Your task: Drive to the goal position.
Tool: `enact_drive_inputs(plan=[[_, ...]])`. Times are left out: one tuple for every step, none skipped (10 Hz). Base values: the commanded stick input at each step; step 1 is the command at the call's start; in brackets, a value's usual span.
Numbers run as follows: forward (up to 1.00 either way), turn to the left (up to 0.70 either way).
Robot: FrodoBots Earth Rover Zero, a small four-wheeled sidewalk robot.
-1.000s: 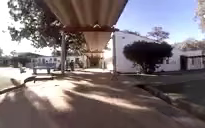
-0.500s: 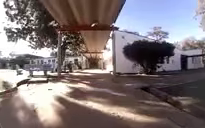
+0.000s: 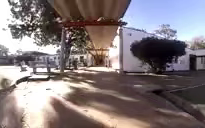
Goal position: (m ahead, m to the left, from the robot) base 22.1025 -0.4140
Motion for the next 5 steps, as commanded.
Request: enact_drive_inputs(plan=[[0.7, 0.0], [0.7, 0.0], [0.7, 0.0], [0.7, 0.0], [0.7, 0.0]])
